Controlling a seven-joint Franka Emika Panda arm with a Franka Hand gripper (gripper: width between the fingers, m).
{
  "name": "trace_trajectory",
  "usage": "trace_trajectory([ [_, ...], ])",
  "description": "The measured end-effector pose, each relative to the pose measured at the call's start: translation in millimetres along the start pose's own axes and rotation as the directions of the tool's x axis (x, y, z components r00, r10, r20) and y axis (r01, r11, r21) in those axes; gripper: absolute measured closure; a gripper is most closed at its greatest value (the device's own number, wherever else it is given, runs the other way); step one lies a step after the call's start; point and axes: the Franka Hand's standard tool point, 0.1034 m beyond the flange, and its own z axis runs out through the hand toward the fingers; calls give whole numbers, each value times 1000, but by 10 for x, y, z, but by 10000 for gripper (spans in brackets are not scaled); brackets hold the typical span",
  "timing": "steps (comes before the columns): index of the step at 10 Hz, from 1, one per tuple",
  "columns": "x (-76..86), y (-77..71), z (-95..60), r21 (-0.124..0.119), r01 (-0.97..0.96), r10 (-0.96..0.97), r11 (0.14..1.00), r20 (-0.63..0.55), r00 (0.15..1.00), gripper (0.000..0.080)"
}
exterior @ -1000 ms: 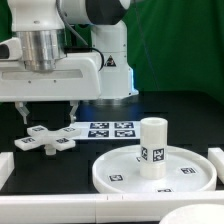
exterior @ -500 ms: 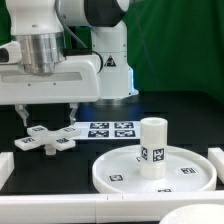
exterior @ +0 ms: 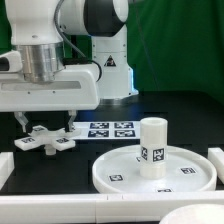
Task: Assemble round table
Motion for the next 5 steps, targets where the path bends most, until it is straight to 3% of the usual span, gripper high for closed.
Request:
trace_trajectory([
  [5,-34,0,58,0,0,0,1000,12,1000,151],
])
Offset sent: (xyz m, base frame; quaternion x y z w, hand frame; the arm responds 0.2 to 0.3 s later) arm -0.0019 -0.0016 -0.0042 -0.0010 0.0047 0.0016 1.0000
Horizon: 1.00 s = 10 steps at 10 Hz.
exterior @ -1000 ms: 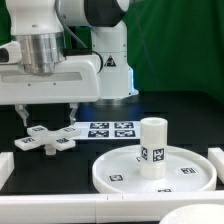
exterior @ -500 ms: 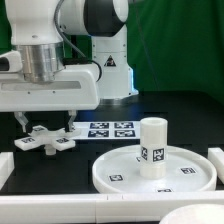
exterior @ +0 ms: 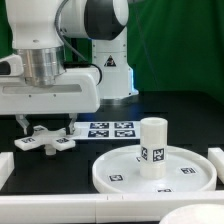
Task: Assemble round table
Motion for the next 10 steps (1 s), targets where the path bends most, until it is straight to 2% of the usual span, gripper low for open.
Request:
trace_trajectory([
  [9,-17,-9,75,-1,7,-7,1000,14,1000,151],
  [10,-15,-12,74,-1,8,-8,1000,14,1000,275],
])
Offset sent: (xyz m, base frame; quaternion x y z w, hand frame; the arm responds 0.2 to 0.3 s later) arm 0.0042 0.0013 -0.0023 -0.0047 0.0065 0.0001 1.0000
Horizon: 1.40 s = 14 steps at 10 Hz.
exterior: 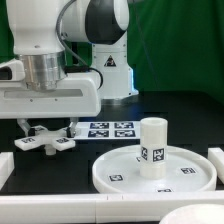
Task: Assemble round table
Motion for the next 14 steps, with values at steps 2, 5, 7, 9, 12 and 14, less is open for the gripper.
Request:
trace_trajectory([
  [2,4,-3,-1,0,1,-1,1000,-1,1000,360],
  [5,78,-239,-95,3,1,-1,1000,-12,1000,360],
  [7,119,-690,-366,27,-47,47,999,-19,999,360],
  [9,193,-1163,-611,50,-117,118,992,-14,993,359],
  [12,324,-1435,-798,64,-126,127,990,-24,992,358],
  [14,323,-1443,-794,64,-125,126,990,-23,992,357],
])
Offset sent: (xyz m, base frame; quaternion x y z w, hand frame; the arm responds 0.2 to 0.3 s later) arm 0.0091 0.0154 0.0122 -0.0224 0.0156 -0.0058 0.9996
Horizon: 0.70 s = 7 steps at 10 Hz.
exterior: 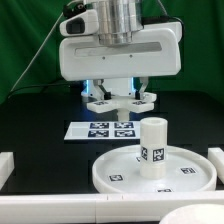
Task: Assemble round table
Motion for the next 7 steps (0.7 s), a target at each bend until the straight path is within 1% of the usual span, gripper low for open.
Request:
trace_trajectory([
  [1,6,-6,-5,0,7,-7,1000,0,1000,357],
  [2,95,-94,-79,6,29,-29,1000,-8,1000,357],
  [3,258,-323,-200,17,30,-30,999,-21,999,357],
  [4,409,-487,-284,24,53,-52,998,-27,998,357],
  [5,480,-551,-334,27,61,-61,998,0,998,357],
  [6,554,-590,-380,24,71,-71,997,1,997,358],
  [7,541,-576,-358,24,69,-69,997,-1,998,357],
])
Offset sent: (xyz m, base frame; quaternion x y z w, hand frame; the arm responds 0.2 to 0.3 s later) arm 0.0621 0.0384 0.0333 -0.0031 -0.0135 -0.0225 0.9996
